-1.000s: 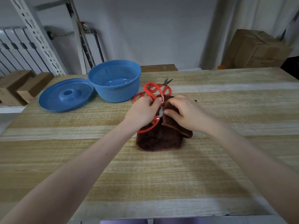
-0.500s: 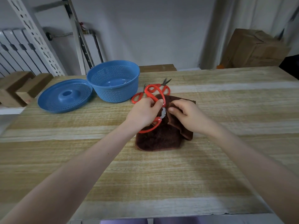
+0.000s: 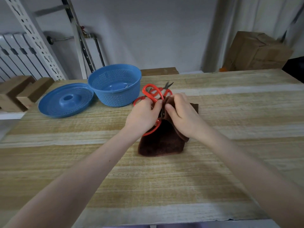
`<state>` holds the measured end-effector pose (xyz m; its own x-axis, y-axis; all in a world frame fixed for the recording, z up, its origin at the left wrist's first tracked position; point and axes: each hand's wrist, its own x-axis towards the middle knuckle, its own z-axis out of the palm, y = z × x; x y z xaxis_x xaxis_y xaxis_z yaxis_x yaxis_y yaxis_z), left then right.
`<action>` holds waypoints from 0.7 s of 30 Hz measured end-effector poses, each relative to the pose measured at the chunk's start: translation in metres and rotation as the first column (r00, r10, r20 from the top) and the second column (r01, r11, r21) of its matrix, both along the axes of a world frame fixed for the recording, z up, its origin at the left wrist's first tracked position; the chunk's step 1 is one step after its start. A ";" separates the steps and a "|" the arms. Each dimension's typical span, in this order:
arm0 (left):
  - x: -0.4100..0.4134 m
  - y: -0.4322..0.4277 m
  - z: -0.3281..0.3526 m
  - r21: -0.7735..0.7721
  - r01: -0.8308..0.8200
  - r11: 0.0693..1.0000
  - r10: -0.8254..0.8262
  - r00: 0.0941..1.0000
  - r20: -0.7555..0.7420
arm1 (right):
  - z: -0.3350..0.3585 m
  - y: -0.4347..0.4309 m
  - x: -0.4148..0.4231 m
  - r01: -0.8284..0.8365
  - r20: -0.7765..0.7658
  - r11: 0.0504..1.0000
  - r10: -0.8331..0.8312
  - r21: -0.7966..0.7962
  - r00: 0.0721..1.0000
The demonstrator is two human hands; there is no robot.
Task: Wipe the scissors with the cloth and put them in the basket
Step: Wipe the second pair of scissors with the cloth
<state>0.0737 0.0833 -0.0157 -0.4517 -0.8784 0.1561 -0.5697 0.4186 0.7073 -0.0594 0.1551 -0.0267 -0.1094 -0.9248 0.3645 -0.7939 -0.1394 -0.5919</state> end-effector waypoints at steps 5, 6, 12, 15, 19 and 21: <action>0.004 0.000 -0.003 -0.014 -0.003 1.000 0.003 1.000 0.010 | 0.002 0.000 -0.013 -0.052 -0.246 0.994 0.074 0.095 0.967; 0.004 -0.001 -0.003 -0.018 0.000 1.000 0.000 1.000 0.006 | 0.003 0.000 -0.014 -0.049 -0.241 0.996 0.065 0.071 0.968; 0.004 -0.004 0.001 0.057 0.047 0.997 -0.046 0.999 -0.019 | 0.002 0.003 -0.019 -0.077 0.195 0.984 0.045 0.159 0.980; 0.005 -0.004 -0.003 0.070 0.030 0.997 -0.030 1.000 0.000 | 0.002 0.005 -0.023 -0.089 0.318 0.970 0.012 0.228 0.948; 0.002 -0.003 -0.005 0.021 0.030 0.999 -0.030 0.999 0.027 | 0.007 0.001 -0.020 -0.078 0.182 0.975 0.040 0.209 0.982; -0.001 -0.004 -0.005 0.006 0.030 1.000 -0.030 1.000 0.009 | 0.009 -0.001 -0.016 -0.068 0.091 0.983 0.053 0.169 0.994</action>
